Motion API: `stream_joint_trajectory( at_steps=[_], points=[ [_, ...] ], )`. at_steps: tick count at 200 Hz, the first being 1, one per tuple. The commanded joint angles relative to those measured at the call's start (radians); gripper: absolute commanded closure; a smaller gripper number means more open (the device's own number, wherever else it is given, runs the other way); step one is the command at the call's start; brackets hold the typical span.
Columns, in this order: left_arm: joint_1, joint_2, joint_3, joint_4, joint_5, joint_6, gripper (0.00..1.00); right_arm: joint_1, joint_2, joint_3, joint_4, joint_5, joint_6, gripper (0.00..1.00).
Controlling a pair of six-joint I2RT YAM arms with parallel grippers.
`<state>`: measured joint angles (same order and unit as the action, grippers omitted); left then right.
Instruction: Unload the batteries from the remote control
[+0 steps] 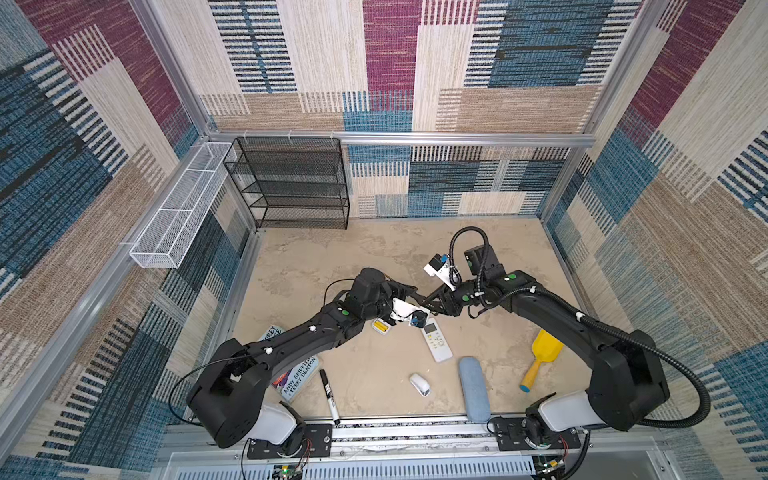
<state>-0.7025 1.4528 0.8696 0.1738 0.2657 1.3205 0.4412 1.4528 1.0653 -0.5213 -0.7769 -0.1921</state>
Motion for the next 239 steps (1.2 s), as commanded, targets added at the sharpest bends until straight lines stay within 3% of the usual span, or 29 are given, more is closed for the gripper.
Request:
stream_joint_trajectory(
  at_steps=[1,75,115,141,169,188,239],
  points=[
    [0.0,0.011,0.015,0.042,-0.006,0.031,0.52,0.004,0.004,0.01,0.004,-0.039,-0.023,0.81],
    [0.001,0.024,0.028,0.04,-0.02,0.06,0.73,0.004,0.012,0.012,-0.001,-0.055,-0.041,0.79],
    [0.0,0.013,0.065,-0.07,-0.047,0.069,1.0,0.004,0.035,0.005,0.019,-0.048,-0.043,0.75],
    [0.002,0.0,0.071,-0.118,-0.064,0.052,1.0,0.004,0.036,0.004,0.047,-0.032,-0.039,0.66],
    [0.006,-0.006,0.072,-0.168,-0.077,0.018,1.0,0.004,0.005,-0.002,0.1,0.025,-0.037,0.43],
    [0.015,-0.008,0.066,-0.195,-0.077,-0.015,1.0,0.004,-0.028,-0.008,0.122,0.084,-0.058,0.35],
    [0.081,-0.025,0.032,-0.23,0.033,-0.115,1.0,0.004,-0.199,-0.143,0.293,0.315,-0.158,0.26]
  ],
)
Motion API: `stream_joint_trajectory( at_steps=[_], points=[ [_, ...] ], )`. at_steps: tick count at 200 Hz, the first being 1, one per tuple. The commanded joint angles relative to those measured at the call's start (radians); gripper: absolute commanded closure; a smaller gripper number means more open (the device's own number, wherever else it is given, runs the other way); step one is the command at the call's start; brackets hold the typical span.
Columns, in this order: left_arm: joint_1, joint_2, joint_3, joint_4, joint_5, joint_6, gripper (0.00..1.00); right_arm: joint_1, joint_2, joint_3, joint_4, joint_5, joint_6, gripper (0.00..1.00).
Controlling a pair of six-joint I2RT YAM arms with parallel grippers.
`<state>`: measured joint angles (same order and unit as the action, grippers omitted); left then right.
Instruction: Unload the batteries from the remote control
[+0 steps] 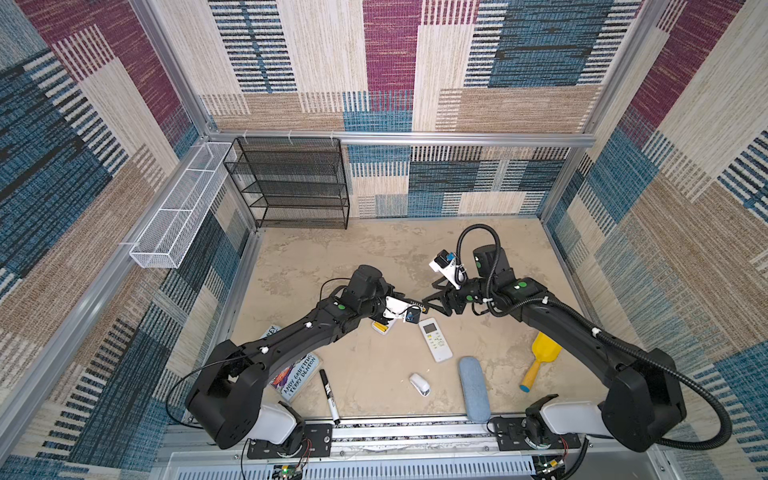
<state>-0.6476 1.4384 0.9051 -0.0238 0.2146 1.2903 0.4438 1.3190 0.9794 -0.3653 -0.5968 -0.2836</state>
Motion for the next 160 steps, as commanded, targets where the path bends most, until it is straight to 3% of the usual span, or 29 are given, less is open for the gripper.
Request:
stream_joint_trajectory(
  at_steps=[1,39,65,106,160],
  points=[
    [0.029,-0.011,-0.003,-0.036,0.087,-0.086,1.0,0.001,-0.068,-0.061,0.141,0.138,-0.069,0.25],
    [0.067,-0.019,0.018,-0.102,0.2,-0.143,1.0,0.055,-0.225,-0.241,0.323,0.206,-0.256,0.21],
    [0.077,-0.016,0.053,-0.178,0.269,-0.153,1.0,0.11,-0.241,-0.283,0.373,0.195,-0.324,0.2],
    [0.078,-0.036,0.056,-0.174,0.328,-0.166,1.0,0.149,-0.179,-0.256,0.393,0.131,-0.327,0.21],
    [0.081,-0.055,0.062,-0.179,0.356,-0.178,1.0,0.159,-0.093,-0.185,0.37,0.042,-0.31,0.34]
  ],
)
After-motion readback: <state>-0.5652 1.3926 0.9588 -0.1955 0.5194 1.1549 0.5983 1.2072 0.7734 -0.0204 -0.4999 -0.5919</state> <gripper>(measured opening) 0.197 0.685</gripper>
